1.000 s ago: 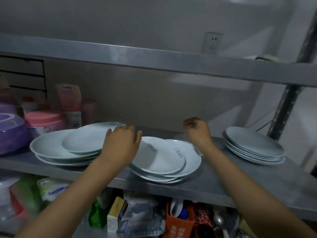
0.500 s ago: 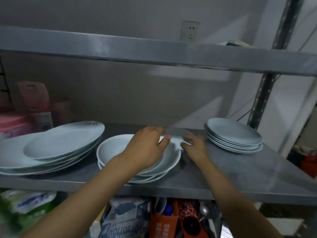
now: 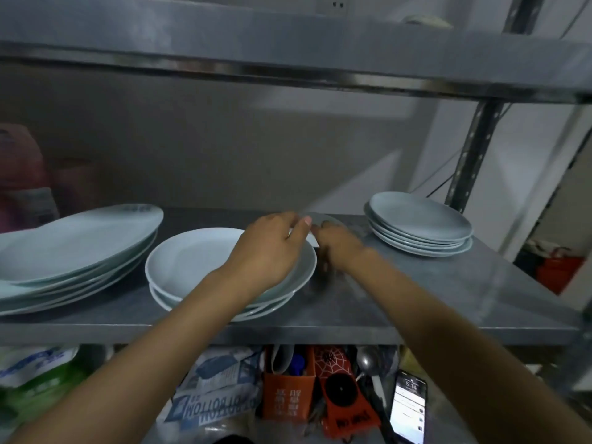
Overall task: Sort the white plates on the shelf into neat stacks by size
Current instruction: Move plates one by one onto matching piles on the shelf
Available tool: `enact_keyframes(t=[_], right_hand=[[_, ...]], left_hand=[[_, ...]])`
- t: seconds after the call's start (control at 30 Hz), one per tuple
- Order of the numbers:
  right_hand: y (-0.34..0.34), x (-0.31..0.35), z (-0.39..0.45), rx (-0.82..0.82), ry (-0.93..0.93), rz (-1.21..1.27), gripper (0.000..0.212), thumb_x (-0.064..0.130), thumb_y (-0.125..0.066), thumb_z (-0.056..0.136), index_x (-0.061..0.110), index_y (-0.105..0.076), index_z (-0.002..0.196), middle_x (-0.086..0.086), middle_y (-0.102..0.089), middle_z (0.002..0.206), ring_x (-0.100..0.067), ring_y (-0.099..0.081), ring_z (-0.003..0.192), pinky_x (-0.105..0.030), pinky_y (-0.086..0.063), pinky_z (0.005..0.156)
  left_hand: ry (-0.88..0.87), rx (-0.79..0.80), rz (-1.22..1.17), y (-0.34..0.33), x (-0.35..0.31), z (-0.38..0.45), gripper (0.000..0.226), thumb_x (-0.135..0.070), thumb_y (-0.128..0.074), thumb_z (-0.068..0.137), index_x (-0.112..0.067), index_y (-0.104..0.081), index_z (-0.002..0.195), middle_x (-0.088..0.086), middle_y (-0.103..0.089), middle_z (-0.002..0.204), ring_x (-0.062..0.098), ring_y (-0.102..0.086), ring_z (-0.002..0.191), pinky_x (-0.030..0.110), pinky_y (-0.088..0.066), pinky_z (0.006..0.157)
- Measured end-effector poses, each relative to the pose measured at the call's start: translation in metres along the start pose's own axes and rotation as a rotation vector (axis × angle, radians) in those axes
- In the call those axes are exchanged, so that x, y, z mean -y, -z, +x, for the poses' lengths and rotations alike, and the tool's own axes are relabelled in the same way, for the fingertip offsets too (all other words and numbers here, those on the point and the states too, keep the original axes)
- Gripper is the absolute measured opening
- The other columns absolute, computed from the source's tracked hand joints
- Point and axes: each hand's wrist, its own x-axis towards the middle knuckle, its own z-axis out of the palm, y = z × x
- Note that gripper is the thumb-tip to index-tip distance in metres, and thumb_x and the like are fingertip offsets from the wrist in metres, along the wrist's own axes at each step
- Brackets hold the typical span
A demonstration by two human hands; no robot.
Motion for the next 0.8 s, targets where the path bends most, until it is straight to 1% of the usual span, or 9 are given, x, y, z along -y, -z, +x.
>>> enact_keyframes(t=[0.07, 0.13, 0.2, 0.27, 0.33, 0.47, 0.63, 0.73, 0.8], right_hand=[[0.007, 0.006, 0.009, 0.101, -0.005, -0.106, 0.045, 0.026, -0.060, 0.089, 0.012, -0.050, 0.131, -0.014, -0.055, 0.126, -0.033, -0.060, 0.110, -0.036, -0.048, 0.087], [0.013, 0.014, 0.014, 0.176, -0.023, -0.139, 0.041, 0.030, -0.055, 0.093, 0.014, -0.052, 0.131, -0.009, -0.054, 0.135, -0.029, -0.055, 0.120, -0.036, -0.043, 0.095], [0.014, 0.018, 0.012, 0.172, 0.006, -0.189, 0.044, 0.032, -0.046, 0.098, 0.013, -0.047, 0.138, -0.009, -0.047, 0.143, -0.027, -0.046, 0.131, -0.037, -0.035, 0.106], [0.008, 0.017, 0.011, 0.135, 0.068, -0.312, 0.045, 0.029, -0.044, 0.099, 0.008, -0.045, 0.139, -0.011, -0.046, 0.145, -0.028, -0.045, 0.133, -0.036, -0.034, 0.108], [0.004, 0.016, 0.009, 0.102, 0.070, -0.405, 0.043, 0.022, -0.047, 0.098, 0.004, -0.045, 0.137, -0.014, -0.048, 0.141, -0.030, -0.049, 0.128, -0.035, -0.038, 0.103], [0.008, 0.010, -0.001, 0.097, 0.062, -0.392, 0.054, 0.005, -0.064, 0.084, 0.001, -0.044, 0.134, -0.020, -0.042, 0.136, -0.037, -0.049, 0.122, -0.039, -0.042, 0.098], [0.018, 0.002, -0.001, 0.078, 0.054, -0.264, 0.038, 0.028, -0.059, 0.093, 0.004, -0.054, 0.122, -0.018, -0.047, 0.125, -0.036, -0.055, 0.112, -0.036, -0.045, 0.085], [0.025, 0.000, 0.000, 0.105, 0.027, -0.166, 0.043, 0.038, -0.062, 0.089, 0.003, -0.058, 0.114, -0.018, -0.052, 0.121, -0.034, -0.059, 0.101, -0.033, -0.044, 0.078], [0.027, -0.001, 0.003, 0.111, 0.015, -0.133, 0.035, 0.041, -0.068, 0.083, 0.009, -0.060, 0.095, -0.016, -0.058, 0.109, -0.028, -0.056, 0.084, -0.028, -0.042, 0.069]], left_hand=[[-0.001, -0.016, -0.012, 0.000, 0.001, 0.000, 0.043, -0.045, -0.033, 0.100, -0.016, -0.064, 0.096, 0.006, -0.067, 0.098, 0.027, -0.059, 0.095, 0.042, -0.046, 0.085], [0.003, -0.033, -0.011, 0.001, 0.001, -0.001, 0.044, -0.044, -0.032, 0.100, -0.014, -0.061, 0.087, 0.007, -0.065, 0.088, 0.029, -0.058, 0.088, 0.044, -0.046, 0.082], [0.011, -0.053, -0.022, 0.003, 0.001, -0.002, 0.044, -0.042, -0.033, 0.101, -0.013, -0.058, 0.081, 0.008, -0.063, 0.082, 0.030, -0.056, 0.083, 0.044, -0.045, 0.079], [0.023, -0.083, -0.051, 0.005, 0.001, -0.004, 0.044, -0.041, -0.033, 0.101, -0.012, -0.057, 0.078, 0.008, -0.063, 0.080, 0.030, -0.056, 0.081, 0.043, -0.045, 0.079], [0.045, -0.101, -0.078, 0.007, 0.000, -0.004, 0.046, -0.040, -0.032, 0.101, -0.010, -0.057, 0.078, 0.008, -0.062, 0.079, 0.030, -0.056, 0.082, 0.042, -0.045, 0.078], [0.042, -0.108, -0.104, 0.009, -0.002, -0.003, 0.046, -0.039, -0.031, 0.102, -0.009, -0.056, 0.077, 0.007, -0.059, 0.075, 0.028, -0.054, 0.077, 0.040, -0.042, 0.072], [0.054, -0.131, -0.139, 0.009, -0.004, -0.007, 0.045, -0.039, -0.033, 0.101, -0.013, -0.048, 0.068, 0.003, -0.052, 0.066, 0.023, -0.050, 0.068, 0.036, -0.037, 0.064], [0.076, -0.139, -0.173, 0.008, -0.005, -0.007, 0.046, -0.039, -0.033, 0.101, -0.007, -0.058, 0.079, 0.007, -0.060, 0.075, 0.026, -0.054, 0.075, 0.040, -0.043, 0.072], [0.083, -0.146, -0.181, 0.007, -0.007, -0.006, 0.046, -0.038, -0.033, 0.101, -0.006, -0.063, 0.088, 0.010, -0.065, 0.085, 0.028, -0.057, 0.083, 0.042, -0.045, 0.080]])
